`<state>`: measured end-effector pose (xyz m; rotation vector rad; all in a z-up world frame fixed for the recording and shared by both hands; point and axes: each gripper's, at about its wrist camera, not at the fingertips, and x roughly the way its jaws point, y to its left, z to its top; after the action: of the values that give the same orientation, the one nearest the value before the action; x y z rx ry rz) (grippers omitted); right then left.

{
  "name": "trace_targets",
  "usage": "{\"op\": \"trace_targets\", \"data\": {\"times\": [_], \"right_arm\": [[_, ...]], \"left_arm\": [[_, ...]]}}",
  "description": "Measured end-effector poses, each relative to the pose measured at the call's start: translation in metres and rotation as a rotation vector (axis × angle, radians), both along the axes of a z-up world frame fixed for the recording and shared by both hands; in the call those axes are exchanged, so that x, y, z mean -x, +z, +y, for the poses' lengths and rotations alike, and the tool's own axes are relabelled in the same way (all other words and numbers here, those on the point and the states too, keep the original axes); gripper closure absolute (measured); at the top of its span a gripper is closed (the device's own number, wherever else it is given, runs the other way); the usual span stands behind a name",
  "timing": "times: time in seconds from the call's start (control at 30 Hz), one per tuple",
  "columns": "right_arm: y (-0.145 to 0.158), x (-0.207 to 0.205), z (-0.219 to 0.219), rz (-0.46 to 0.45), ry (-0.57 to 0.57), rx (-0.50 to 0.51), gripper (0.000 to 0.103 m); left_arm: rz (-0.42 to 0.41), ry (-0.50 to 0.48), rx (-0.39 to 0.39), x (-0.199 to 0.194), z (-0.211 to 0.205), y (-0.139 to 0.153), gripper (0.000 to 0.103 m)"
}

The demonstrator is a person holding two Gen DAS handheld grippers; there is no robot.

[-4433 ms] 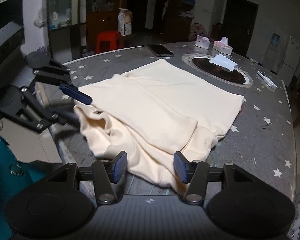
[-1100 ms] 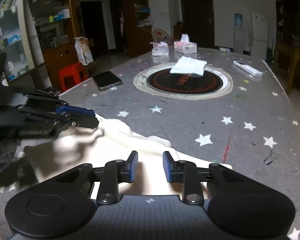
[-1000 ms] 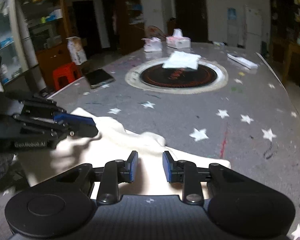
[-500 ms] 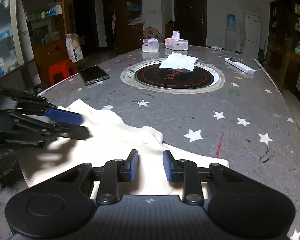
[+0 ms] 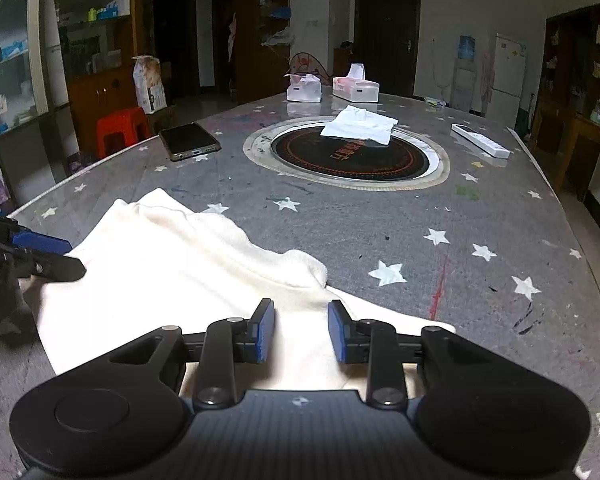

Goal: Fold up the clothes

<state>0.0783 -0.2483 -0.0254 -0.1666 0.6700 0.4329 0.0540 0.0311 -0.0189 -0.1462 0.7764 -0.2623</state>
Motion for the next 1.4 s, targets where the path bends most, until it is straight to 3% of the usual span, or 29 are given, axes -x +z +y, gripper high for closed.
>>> {"op": "trace_targets", "data": {"times": [0.27,0.53,0.7,0.8,0.97,1.17,1.4], "right_arm": [[0.001,0.014,0.002,-0.002,0.033,0.046,0.072],[0.005,0.061,0.001,0.015,0.095,0.056,0.072],[0.011,0.101,-0.009,0.019,0.103,0.025,0.069],[0.022,0.122,-0.017,0.001,0.097,-0.001,0.068],[0.036,0.157,-0.020,-0.010,0.154,-0.059,0.066],[0.025,0.178,-0.018,0.025,0.178,-0.099,0.066],[0.015,0.183,-0.047,0.076,0.127,-0.161,0.066]], "left_arm": [[0.064,-0.061,0.078,0.025,0.008,0.001,0.063],[0.109,-0.160,0.077,0.086,0.005,0.006,0.063],[0.102,-0.195,0.040,0.112,0.008,0.012,0.060],[0.024,-0.194,-0.006,0.118,0.008,0.030,0.062],[-0.081,-0.233,0.023,0.117,-0.004,0.050,0.053],[-0.066,-0.260,0.029,0.094,-0.033,0.028,0.052],[-0.031,-0.220,-0.004,0.080,-0.033,0.007,0.052]]}}
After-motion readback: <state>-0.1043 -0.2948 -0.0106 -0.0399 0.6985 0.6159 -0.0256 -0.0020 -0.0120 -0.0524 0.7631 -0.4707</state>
